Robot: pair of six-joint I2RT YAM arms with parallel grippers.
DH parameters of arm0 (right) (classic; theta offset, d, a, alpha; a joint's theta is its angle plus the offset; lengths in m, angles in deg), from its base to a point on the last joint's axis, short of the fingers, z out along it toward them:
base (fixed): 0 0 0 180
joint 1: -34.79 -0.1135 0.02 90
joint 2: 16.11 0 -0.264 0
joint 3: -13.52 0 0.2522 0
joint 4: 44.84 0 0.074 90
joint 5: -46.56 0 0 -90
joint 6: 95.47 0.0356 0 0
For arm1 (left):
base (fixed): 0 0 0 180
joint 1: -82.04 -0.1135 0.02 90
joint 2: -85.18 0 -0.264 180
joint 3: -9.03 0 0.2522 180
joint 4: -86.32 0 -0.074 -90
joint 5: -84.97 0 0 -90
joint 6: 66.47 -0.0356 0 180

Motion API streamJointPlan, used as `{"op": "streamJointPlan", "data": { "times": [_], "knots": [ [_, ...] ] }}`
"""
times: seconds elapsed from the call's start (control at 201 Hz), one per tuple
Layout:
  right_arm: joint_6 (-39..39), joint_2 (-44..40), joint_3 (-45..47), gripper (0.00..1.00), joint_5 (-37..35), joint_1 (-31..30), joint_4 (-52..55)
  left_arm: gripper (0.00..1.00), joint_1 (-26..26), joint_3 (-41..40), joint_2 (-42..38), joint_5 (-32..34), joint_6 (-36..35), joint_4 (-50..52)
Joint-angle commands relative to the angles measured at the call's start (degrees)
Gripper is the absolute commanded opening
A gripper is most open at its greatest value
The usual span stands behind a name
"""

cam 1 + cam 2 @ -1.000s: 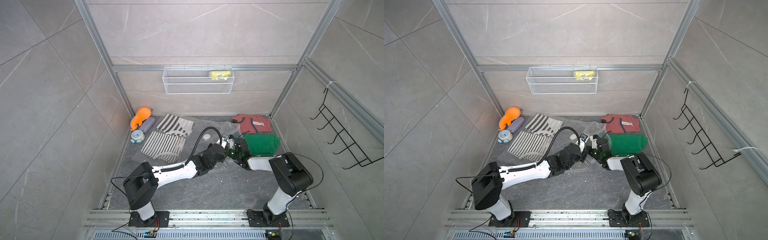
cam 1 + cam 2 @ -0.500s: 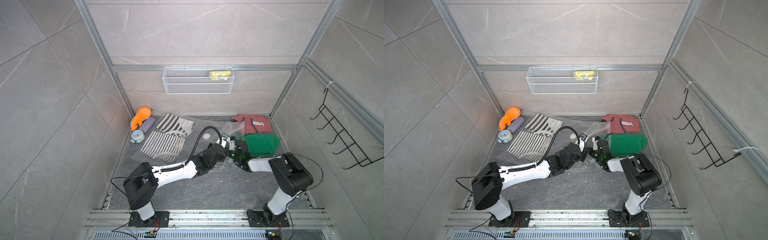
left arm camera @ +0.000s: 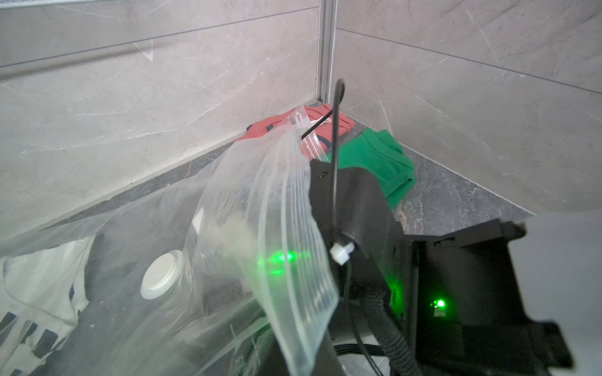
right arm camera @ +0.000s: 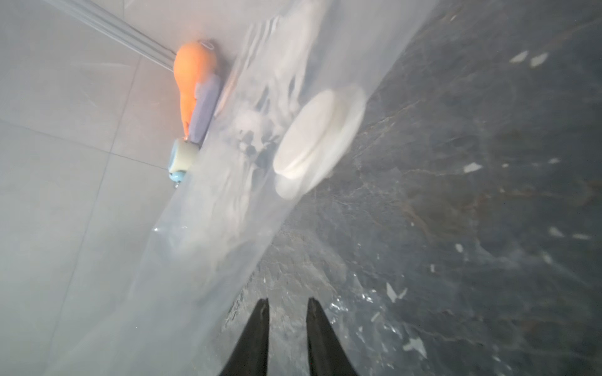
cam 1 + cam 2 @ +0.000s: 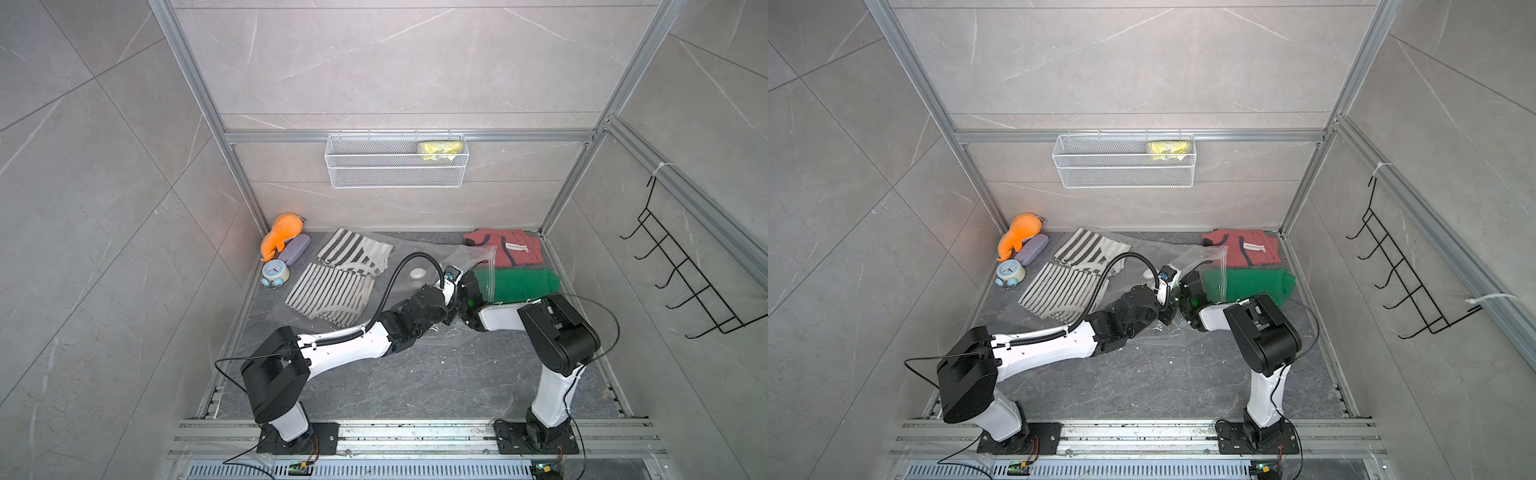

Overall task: Take the tank top out of the vacuum bag
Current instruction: Take out the tank top from the vacuum bag.

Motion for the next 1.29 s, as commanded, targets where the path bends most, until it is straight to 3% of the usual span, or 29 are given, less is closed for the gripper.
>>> {"op": "streamJointPlan", "data": {
  "times": [0.0,0.289,0.712,0.906,1.289],
  "knots": [
    [-2.9,2.04,-2.18,0.24,-0.55,-0.52,0.86,0.0,0.17,-0.33,-4.64,-2.36,-1.15,-6.54],
    [-4.57,6.82,-5.48,0.26,0.12,-0.52,4.19,0.0,0.17,-2.19,-6.83,-4.0,-1.17,-7.99],
    [5.79,17.69,-19.95,0.3,3.89,-2.55,2.52,0.0,0.81,-3.69,-7.4,-5.7,-0.9,-9.98],
    [13.47,22.95,-23.36,0.32,3.06,-3.88,-3.78,0.0,0.91,-5.18,-8.33,-5.13,-0.8,-11.59],
    [14.25,27.94,-31.23,0.38,-2.98,-5.36,-0.38,0.0,0.89,-6.24,-8.58,-4.37,-0.46,-12.03]
  ]
}}
